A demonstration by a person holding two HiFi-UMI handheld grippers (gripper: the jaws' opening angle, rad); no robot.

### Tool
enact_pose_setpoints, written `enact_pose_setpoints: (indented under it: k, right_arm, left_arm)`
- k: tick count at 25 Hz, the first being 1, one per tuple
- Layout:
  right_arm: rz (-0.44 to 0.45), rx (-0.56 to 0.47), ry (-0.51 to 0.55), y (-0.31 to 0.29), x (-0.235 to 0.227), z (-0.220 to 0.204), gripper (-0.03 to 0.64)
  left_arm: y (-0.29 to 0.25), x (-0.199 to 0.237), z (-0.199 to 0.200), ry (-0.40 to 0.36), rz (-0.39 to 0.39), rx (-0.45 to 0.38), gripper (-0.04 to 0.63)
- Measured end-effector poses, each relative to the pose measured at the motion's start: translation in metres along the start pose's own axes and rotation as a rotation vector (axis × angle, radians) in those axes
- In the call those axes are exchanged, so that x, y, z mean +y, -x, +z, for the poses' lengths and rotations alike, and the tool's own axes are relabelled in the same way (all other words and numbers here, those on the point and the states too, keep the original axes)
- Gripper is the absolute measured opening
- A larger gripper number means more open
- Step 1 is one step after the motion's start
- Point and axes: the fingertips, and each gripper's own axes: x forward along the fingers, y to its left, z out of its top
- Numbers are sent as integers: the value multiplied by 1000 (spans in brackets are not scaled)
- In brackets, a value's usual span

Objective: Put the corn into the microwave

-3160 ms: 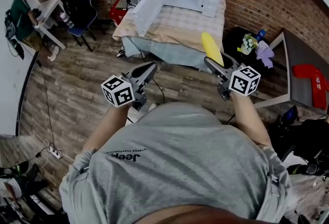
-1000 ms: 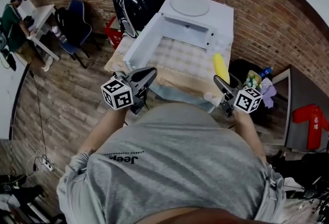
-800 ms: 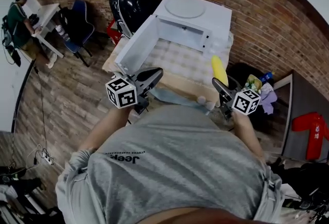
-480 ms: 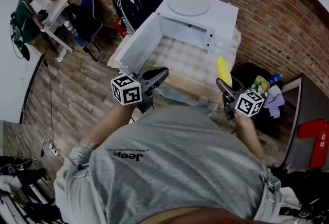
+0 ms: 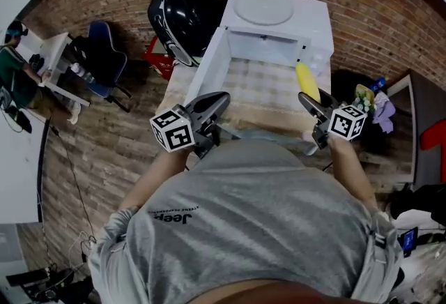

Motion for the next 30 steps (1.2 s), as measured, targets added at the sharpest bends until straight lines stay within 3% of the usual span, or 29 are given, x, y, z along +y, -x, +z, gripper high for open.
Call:
enact_pose_setpoints:
  k: [4,7,13,23,27,30]
  right_arm:
    - [-43,-10,-33,-33,31,-2,261]
    - [-59,1,-43,-53,39,0,261]
    - [7,86,63,-45,19,10,261]
    - [97,220,209,-11,-62,-8,261]
    - [79,265,227,-45,-87,-28,261]
    - [64,306,236,-80,-94,-43,261]
  left_arm:
    - [38,27,20,-61,-28,30,14]
    - [50,40,29,-63,-26,31,14]
    - [17,21,13,-129,27,-34,14]
    - [-90,37,-70,-3,221,-141,14]
    - [-104,70,-89,9,316,-107,14]
    - [-108,87,-99,-7,339,-68,14]
